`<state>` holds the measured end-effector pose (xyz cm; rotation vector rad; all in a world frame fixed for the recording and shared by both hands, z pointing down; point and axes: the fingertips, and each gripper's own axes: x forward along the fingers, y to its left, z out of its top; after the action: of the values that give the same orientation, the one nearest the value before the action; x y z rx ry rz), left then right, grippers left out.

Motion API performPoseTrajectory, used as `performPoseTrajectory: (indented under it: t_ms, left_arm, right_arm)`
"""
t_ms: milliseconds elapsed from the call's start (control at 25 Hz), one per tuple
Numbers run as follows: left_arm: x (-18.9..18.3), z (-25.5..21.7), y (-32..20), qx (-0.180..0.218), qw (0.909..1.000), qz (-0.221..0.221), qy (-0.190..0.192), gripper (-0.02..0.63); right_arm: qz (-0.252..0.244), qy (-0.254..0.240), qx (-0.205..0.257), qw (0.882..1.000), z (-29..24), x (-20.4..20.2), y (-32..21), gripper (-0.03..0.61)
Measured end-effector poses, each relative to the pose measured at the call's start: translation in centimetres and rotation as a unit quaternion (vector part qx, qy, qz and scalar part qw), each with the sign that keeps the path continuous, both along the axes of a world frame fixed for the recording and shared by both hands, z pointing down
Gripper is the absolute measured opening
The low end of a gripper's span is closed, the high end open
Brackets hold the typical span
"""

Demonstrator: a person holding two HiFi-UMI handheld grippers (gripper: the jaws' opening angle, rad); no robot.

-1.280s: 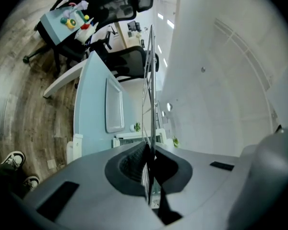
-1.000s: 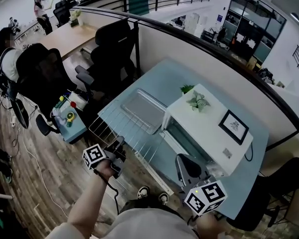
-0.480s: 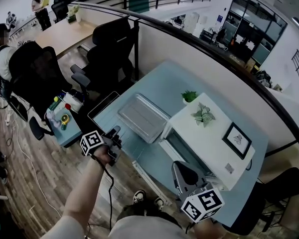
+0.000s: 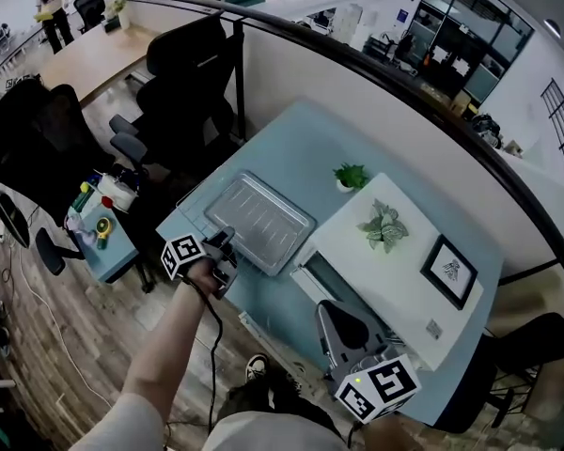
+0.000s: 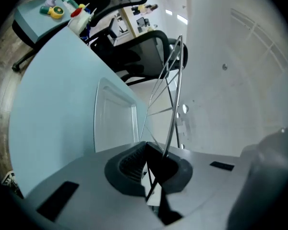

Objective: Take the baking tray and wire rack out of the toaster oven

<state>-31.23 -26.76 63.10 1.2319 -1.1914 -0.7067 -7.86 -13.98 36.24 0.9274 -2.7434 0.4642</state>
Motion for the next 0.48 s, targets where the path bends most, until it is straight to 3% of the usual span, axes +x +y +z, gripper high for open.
performPoseTrajectory:
  t_ms: [160, 400, 480]
  left_arm:
    - [0.4, 2.0, -1.8, -0.017, 0.9999, -0.001, 0.002, 0.006]
    - [0.4, 4.8, -3.2, -0.059, 0.9969, 0.022, -0.047, 0.006]
    - [0.1, 5.6, -3.2, -0.083, 0.9929, 0.03, -0.08, 0.021]
  right_arm:
    - [0.012, 0.006, -0.009, 1.0, 1.0, 0.4, -1.0, 0.003]
    - [0.026, 0.016, -0.025, 0.999, 2.4, 0.9, -1.4, 0.003]
    - [0.026, 0.017, -0.03, 0.999, 2.8, 0.8, -1.2, 0.003]
